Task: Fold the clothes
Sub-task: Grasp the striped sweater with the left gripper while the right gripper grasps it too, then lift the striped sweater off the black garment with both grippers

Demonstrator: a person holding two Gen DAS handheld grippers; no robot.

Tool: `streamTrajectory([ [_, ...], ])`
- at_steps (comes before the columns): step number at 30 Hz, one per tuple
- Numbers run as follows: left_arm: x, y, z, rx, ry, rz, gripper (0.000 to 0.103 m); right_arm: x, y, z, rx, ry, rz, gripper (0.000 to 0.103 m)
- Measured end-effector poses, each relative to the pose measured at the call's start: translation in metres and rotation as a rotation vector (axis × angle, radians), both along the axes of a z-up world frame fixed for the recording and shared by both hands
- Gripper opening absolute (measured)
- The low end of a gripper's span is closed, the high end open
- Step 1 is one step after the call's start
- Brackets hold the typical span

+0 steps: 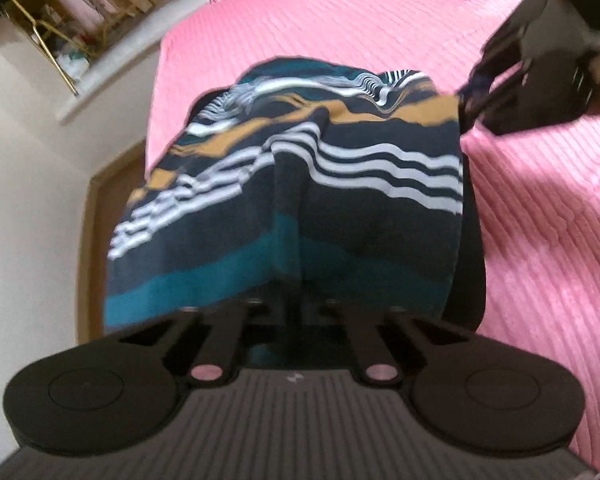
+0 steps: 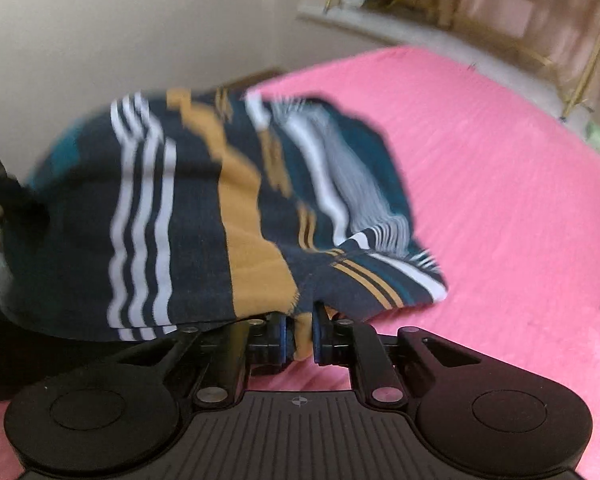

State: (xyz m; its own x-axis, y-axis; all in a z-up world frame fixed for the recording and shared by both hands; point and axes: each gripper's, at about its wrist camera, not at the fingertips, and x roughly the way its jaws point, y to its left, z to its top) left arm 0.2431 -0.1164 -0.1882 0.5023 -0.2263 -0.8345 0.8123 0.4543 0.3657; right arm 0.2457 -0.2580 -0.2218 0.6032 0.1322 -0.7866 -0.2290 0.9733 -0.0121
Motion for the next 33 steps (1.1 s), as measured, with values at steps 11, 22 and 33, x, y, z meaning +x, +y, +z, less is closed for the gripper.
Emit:
streamTrajectory([
  [11,-0.096,-0.033,0.143,-0.146,-0.087,-0.082,0.002,-0.137,-0.085,0.158,0.075,-0.258,-0.135,0.008],
  [22,-0.316,-0.179,0.172,-0.301,0.18,-0.384,0.002,-0.387,-0.216,0.227,-0.041,-0.283,-0.473,0.005],
  [33,-0.469,-0.263,0.218,-0.597,0.486,-0.88,0.002,-0.526,-0.223,0.364,-0.471,-0.398,-0.647,0.004],
])
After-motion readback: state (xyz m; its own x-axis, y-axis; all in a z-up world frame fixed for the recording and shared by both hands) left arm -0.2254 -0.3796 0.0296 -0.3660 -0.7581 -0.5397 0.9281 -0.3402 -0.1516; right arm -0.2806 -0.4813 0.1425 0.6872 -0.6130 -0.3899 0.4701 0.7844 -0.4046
